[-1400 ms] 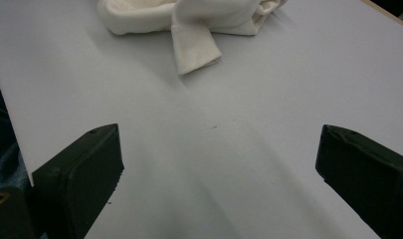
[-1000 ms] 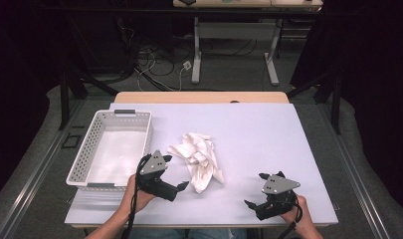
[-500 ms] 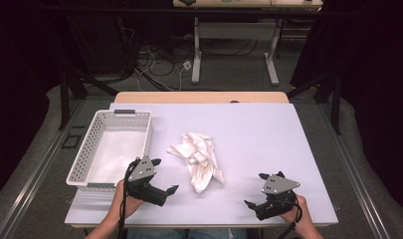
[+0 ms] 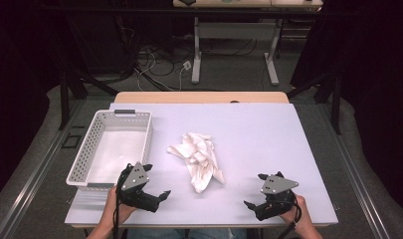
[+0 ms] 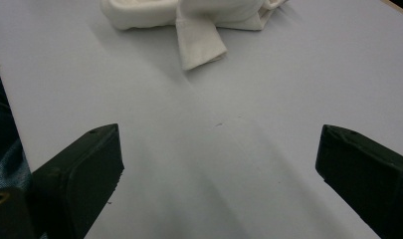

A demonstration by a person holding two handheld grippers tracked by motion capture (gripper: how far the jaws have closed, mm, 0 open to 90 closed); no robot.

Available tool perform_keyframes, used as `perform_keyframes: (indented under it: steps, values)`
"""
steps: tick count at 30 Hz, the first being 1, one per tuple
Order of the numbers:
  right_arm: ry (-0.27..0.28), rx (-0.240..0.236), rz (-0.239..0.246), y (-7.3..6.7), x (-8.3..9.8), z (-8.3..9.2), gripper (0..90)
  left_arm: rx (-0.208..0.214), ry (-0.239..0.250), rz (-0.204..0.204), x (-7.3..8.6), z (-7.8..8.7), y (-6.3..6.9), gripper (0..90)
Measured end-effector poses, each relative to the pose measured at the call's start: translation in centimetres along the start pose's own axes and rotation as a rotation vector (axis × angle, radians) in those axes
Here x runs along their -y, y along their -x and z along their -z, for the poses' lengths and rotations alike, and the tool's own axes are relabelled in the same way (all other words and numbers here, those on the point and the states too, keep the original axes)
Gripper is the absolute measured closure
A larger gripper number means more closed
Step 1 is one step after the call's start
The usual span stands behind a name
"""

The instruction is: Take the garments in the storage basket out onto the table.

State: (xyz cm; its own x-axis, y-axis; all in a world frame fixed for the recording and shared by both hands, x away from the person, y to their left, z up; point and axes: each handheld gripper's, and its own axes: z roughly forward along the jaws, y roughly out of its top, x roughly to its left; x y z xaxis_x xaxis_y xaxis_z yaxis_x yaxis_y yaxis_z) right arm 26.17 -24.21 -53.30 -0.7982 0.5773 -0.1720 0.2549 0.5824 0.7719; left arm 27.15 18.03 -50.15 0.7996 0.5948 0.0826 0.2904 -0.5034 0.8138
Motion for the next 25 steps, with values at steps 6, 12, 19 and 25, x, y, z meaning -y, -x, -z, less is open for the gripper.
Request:
perform_keyframes:
  steps: [6, 12, 19, 25]
  values:
    - [-0.005, -0.005, 0.000, 0.0, 0.0, -0.1, 4.0, -0.005, -0.007, 0.009, 1.0, 0.7, 0.2, 0.0]
    - [-0.005, -0.009, -0.002, -0.1, 0.0, -0.1, 4.0, -0.023, -0.007, 0.017, 1.8, 1.3, 0.3, 0.0]
    - [-0.003, -0.011, 0.001, 0.0, 0.0, -0.1, 3.9, -0.031, -0.002, 0.011, 2.5, 2.0, 0.7, 0.0]
    - [0.000, -0.016, 0.003, 0.0, 0.0, -0.1, 3.9, -0.026, 0.005, -0.005, 2.6, 1.9, 1.2, 0.0]
